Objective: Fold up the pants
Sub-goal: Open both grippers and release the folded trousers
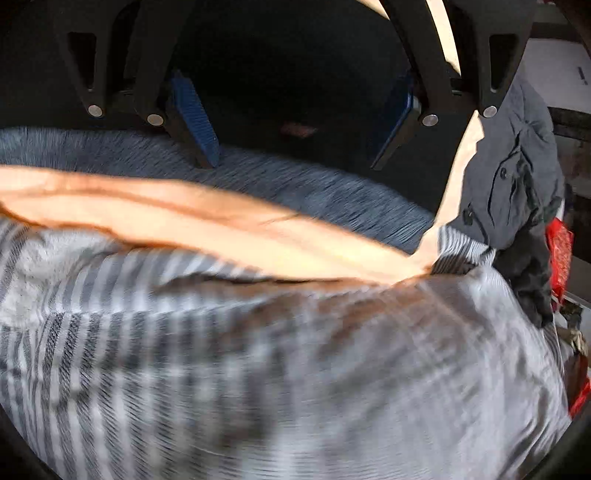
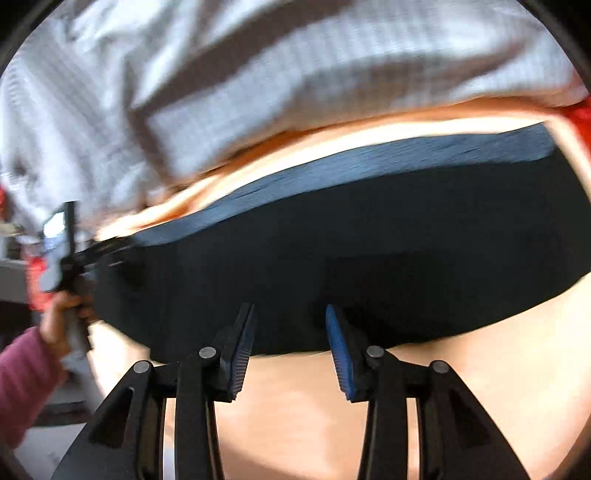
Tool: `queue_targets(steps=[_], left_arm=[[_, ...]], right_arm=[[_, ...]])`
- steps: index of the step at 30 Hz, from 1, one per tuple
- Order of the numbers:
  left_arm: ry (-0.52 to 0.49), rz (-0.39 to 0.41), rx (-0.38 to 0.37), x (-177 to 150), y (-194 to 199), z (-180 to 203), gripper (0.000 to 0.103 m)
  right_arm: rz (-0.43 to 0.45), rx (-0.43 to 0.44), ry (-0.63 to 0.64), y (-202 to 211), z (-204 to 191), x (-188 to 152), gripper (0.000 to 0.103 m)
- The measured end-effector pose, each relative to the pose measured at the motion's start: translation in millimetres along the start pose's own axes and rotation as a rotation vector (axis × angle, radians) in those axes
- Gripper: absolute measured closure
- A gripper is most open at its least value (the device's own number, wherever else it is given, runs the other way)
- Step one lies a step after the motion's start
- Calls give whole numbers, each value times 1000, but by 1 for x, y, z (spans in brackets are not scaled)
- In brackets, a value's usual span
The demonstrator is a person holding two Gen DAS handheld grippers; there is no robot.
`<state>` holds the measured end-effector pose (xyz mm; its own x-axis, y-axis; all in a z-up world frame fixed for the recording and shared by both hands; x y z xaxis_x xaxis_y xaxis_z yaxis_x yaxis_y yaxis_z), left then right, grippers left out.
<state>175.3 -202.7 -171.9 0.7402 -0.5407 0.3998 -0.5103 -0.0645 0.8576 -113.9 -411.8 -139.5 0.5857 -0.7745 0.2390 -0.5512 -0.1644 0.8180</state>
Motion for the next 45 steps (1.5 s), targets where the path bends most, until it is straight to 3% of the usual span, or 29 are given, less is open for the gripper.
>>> queue_targets(steps=[2, 5, 7, 9, 11, 14, 18, 20, 21, 30, 33, 35, 36, 38, 40, 43, 45], left_arm=[[-7, -13, -36, -21, 8, -11, 20], [-53, -42, -39, -57, -9, -19, 19], [0, 18, -51, -68, -11, -28, 6], [78, -9, -96, -71, -17, -35, 2], [121, -36, -130, -71, -17, -36, 1], [71, -4, -117, -71, -12, -30, 1], [94, -7, -138, -72, -6, -27, 1], [88, -1, -138, -72, -10, -32, 1], [87, 0, -138, -72, -11, -33, 1], [94, -20, -131, -73, -14, -35, 1], [34, -23, -157, -75, 3, -20, 1], [-13, -6, -185, -79, 18, -7, 1], [-37, 2, -203, -81, 26, 3, 1], [-77, 8, -243, -88, 42, 24, 1], [-121, -11, -276, -100, 49, 47, 1], [-275, -59, -220, -135, 45, 75, 3], [-292, -17, -197, -150, 48, 77, 6]], right_arm=[[-63, 94, -34, -25, -31, -25, 58], [-139, 157, -24, -72, -76, -66, 58], [-172, 189, -41, -94, -95, -83, 58], [-200, 229, -60, -112, -114, -97, 58], [-209, 244, -60, -125, -125, -103, 58], [-204, 244, -95, -141, -132, -107, 58], [-202, 250, -197, -149, -125, -105, 58], [-190, 250, -224, -151, -125, -100, 75], [-181, 243, -217, -149, -124, -97, 94], [-284, 198, -113, -126, -119, -132, 103], [-222, 123, -14, -106, -113, -113, 99], [-188, 97, -7, -99, -105, -97, 76], [-157, 73, -8, -94, -98, -86, 54], [-108, 35, 7, -88, -88, -67, 50], [-81, -3, 2, -86, -79, -54, 58], [-88, -21, -64, -90, -59, -45, 78], [-107, -14, -79, -97, -50, -51, 88]])
Point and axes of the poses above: each gripper's, at about its wrist camera, not at the fingertips, and y roughly against the way its jaws point, z to its right, x to its top, the point moved 7 cm from there along -y, roughly the way its jaws point, and after that the axes turned 10 degrees about z, right-handed, at the moved point
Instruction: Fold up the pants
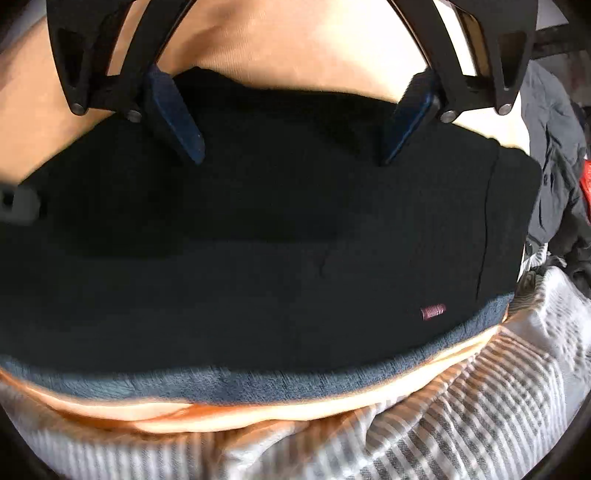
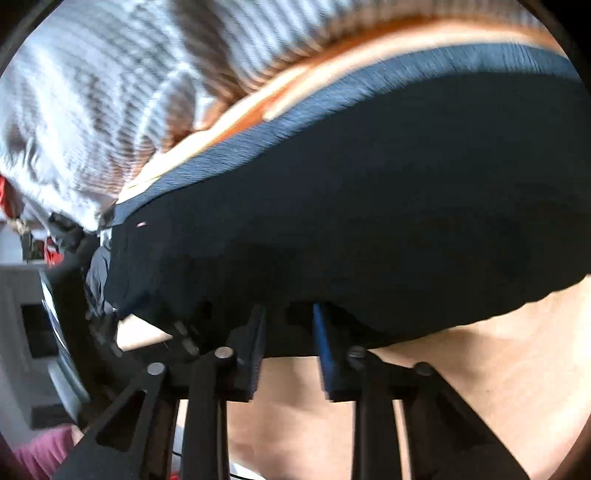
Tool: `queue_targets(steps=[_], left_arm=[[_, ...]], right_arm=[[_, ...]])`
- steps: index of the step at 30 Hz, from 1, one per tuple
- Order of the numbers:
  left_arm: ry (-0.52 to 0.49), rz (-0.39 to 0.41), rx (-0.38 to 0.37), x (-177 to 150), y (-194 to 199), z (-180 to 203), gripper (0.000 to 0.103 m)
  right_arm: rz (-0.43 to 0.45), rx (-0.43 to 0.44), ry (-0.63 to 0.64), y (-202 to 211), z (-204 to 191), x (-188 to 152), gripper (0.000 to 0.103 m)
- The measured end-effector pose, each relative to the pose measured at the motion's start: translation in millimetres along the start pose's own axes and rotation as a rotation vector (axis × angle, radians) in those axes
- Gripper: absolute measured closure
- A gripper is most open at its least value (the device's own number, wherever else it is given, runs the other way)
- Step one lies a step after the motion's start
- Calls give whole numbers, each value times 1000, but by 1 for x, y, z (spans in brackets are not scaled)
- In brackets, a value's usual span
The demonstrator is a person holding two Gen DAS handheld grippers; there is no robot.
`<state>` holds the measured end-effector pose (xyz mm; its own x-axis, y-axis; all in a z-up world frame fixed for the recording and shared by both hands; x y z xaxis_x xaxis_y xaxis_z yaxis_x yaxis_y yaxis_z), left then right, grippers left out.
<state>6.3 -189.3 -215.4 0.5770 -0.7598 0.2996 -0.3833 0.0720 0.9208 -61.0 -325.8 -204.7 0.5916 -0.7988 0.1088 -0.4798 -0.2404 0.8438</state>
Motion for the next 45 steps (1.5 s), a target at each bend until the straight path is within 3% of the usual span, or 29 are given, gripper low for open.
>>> queue_targets(steps=[1, 2, 6, 7, 11, 20, 24, 27, 32, 36, 45], left_arm=[[-17, 23, 8, -3, 3, 1, 6], [-26, 19, 6, -4, 4, 1, 6], [8, -22, -21, -4, 4, -7, 6], [9, -24, -20, -3, 6, -7, 6], [48, -35, -35, -5, 20, -10, 7], [38, 8, -87, 21, 37, 40, 7], [28, -50, -98, 23, 16, 69, 7], [68, -70, -65, 23, 14, 71, 7], [74, -88, -68, 34, 24, 75, 7], [48, -32, -100, 58, 43, 105, 7], [-51, 51, -213, 105, 72, 210, 7]], right_arm=[[4, -3, 7, 1, 3, -3, 98], [-4, 9, 4, 3, 4, -5, 99], [-47, 14, 6, 11, 6, -20, 99], [-50, 5, 17, 14, 7, -23, 92], [-13, -7, 36, 41, 20, -25, 91], [183, -122, 10, 92, 76, 44, 91], [179, -167, -52, 88, 110, 58, 73], [198, -73, -177, 98, 127, 54, 73], [181, -52, -189, 113, 137, 38, 72], [200, -83, -232, 138, 168, 28, 71], [251, -130, -303, 181, 227, 36, 66]])
Point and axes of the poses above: each gripper's, at about its wrist camera, not at the fingertips, and y roughly against the way its jaws point, z to its right, x to its top, the point moved 7 cm from there along -y, roughly the way its jaws point, and after that the axes turned 10 degrees about z, right-handed, at the moved point
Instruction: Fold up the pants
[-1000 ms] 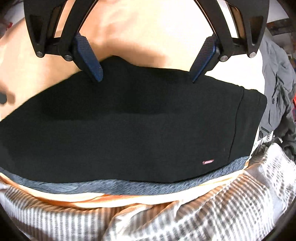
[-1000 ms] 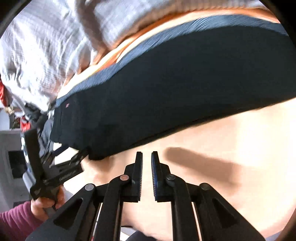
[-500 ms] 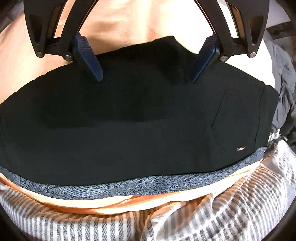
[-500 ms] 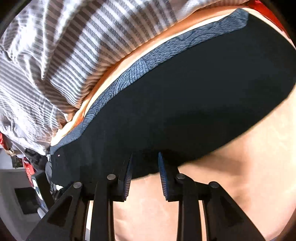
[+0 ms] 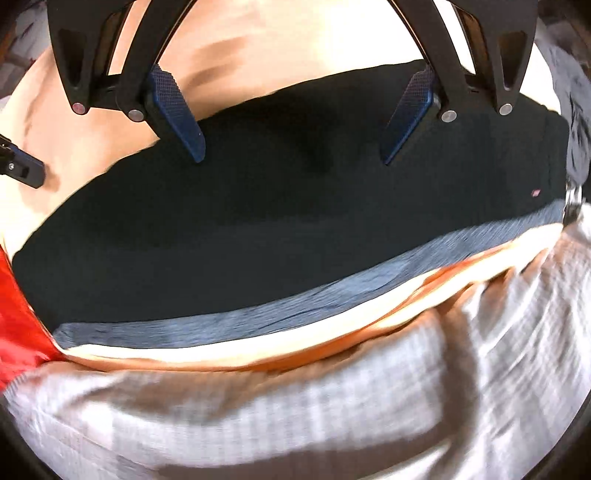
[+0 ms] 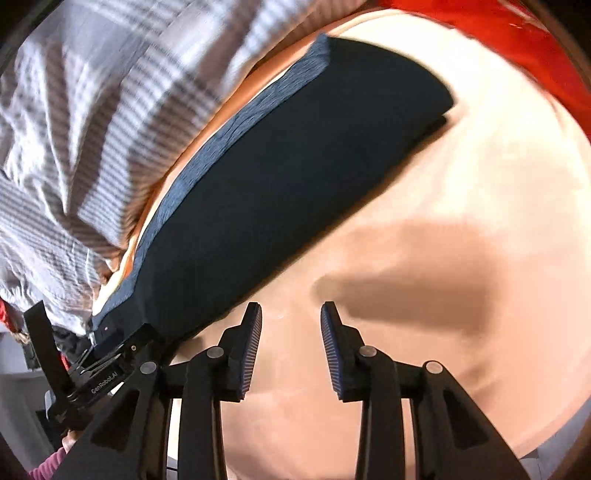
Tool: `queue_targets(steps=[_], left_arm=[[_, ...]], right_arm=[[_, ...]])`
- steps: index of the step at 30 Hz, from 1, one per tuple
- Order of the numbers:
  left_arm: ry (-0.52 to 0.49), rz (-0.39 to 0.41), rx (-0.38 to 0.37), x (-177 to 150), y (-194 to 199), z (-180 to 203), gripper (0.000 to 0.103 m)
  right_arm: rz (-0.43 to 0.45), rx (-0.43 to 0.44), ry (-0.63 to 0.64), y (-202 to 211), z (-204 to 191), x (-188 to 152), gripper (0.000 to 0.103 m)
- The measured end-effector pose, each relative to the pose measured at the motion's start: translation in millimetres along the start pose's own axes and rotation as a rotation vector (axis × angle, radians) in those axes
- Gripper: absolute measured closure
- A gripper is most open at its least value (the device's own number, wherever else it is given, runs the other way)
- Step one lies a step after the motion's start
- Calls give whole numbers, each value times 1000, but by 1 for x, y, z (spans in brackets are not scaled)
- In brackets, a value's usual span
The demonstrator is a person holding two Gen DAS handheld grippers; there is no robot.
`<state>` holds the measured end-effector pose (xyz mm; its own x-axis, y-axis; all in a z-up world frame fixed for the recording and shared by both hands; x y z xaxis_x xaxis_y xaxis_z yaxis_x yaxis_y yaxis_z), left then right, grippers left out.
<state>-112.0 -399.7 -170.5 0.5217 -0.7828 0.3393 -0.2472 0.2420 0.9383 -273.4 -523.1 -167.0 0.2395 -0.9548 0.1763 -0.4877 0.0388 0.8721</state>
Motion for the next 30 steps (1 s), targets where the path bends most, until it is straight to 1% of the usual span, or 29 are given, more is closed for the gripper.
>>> queue_targets(steps=[3, 5, 7, 8, 9, 12, 15, 18, 22, 24, 26, 27, 28, 29, 30], left_arm=[[-22, -10, -25, 5, -1, 28, 7], [-45, -21, -28, -1, 5, 70, 7], [-60, -29, -25, -1, 7, 91, 7], [-58, -33, -26, -7, 11, 94, 7], [-54, -36, -28, -7, 11, 95, 7], [-13, -47, -39, -5, 20, 115, 7], [10, -42, -44, 6, 33, 130, 7], [33, -30, -38, 14, 38, 134, 7], [98, -28, -35, 24, 42, 144, 7], [116, -28, -29, 28, 39, 147, 7], [124, -31, -14, 30, 37, 153, 7], [128, -34, -8, 31, 36, 156, 7], [136, -39, -3, 31, 34, 157, 7], [142, -44, 1, 30, 33, 159, 7], [146, -49, 5, 30, 32, 160, 7]], right_arm=[[4, 7, -16, 5, 11, 5, 63], [7, 15, -19, 8, 16, 8, 63], [10, 13, -16, 11, 21, 11, 61], [11, 12, -15, 12, 24, 13, 61], [11, 13, -16, 16, 28, 16, 60], [13, 26, -18, 20, 36, 24, 60], [29, 28, -6, 26, 40, 35, 60], [64, 26, 16, 32, 40, 50, 60], [146, 10, 85, 44, 34, 78, 60], [156, 7, 116, 43, 30, 90, 60], [152, -21, 137, 36, 31, 99, 64], [147, -34, 144, 33, 32, 102, 73], [141, -56, 151, 29, 35, 104, 78], [137, -72, 150, 26, 39, 106, 79], [125, -85, 141, 21, 46, 107, 83]])
Point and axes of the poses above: each gripper's, at about its wrist camera, not at the fingertips, and y roughly against the way its jaws point, z to its right, x to its top, the point moved 7 cm from there along -y, roughly the way its jaws point, and after that the axes turned 10 degrees about z, right-handed, at the moved point
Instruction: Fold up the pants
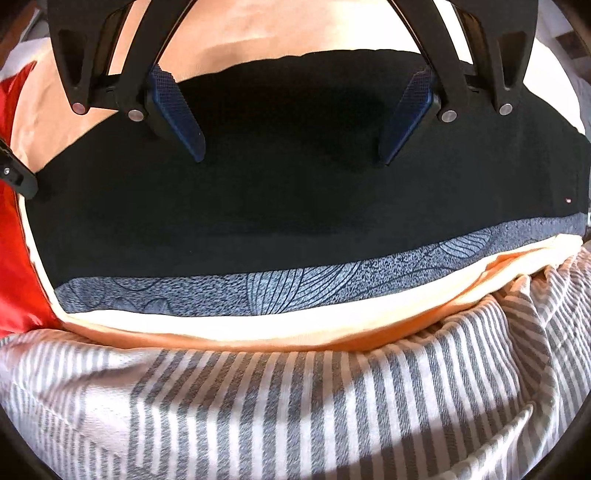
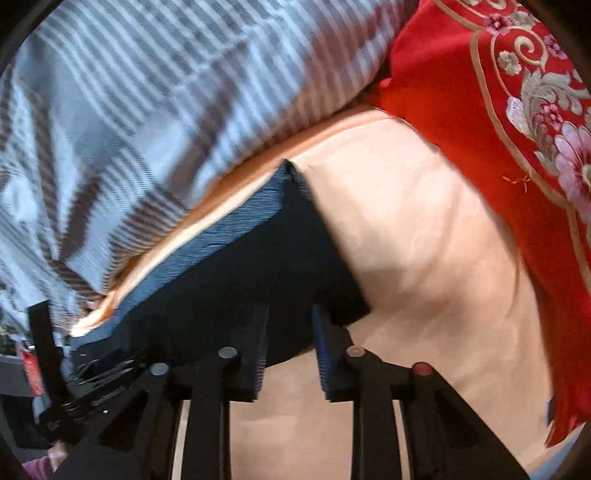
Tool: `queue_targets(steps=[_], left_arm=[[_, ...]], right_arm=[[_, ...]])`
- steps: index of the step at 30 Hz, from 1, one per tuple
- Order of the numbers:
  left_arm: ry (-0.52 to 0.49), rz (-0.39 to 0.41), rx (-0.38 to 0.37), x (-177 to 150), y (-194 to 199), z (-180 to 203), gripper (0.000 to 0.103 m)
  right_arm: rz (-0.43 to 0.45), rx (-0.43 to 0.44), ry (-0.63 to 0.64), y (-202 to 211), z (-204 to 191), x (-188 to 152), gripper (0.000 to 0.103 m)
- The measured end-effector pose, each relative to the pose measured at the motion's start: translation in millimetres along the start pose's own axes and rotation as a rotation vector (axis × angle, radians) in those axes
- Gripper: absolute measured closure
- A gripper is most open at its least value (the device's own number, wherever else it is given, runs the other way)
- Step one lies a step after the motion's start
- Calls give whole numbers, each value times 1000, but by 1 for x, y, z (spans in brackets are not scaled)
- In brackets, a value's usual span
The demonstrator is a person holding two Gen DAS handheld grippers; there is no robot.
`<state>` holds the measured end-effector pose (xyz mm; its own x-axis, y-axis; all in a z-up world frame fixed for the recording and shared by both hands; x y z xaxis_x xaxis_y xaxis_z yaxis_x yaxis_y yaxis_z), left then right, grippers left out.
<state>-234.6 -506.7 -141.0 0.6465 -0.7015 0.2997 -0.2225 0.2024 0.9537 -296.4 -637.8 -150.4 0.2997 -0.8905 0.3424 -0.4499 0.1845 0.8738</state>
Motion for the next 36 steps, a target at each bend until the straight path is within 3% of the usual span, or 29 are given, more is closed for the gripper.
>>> queue_targets(steps=[4, 11, 14, 20, 25, 28, 30, 36], left_arm=[[5, -24, 21, -7, -7, 1, 7], [21, -20, 30, -13, -10, 11, 4], [33, -17, 34, -15, -13, 12, 4], [55, -11, 23, -14, -43, -23, 1], [57, 1, 22, -15, -51, -35, 1], [59, 1, 21, -14, -53, -37, 1], [59, 2, 22, -15, -54, -38, 1], [63, -10, 22, -12, -52, -37, 1]], right_arm=[[-37, -7, -36, -12, 17, -3, 101], [39, 31, -42, 2, 1, 24, 98], [36, 48, 3, -12, -17, 45, 98], [31, 46, 36, -49, -35, 77, 98], [8, -1, 17, -75, -18, 91, 98], [30, -58, -58, -66, 5, 97, 98], [40, -49, -91, -52, 12, 95, 98], [69, -39, 51, 3, -10, 54, 95]])
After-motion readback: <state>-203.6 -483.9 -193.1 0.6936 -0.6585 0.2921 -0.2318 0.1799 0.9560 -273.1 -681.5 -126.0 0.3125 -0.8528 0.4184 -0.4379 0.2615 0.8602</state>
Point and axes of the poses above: each gripper's, at about its wrist camera, not at the fingertips, and y roughly against the way its jaws point, z to its right, x to its top, the point moved 7 cm from there along -y, roughly the way its jaws point, and after that the axes turned 10 degrees about z, right-handed, at the moved point
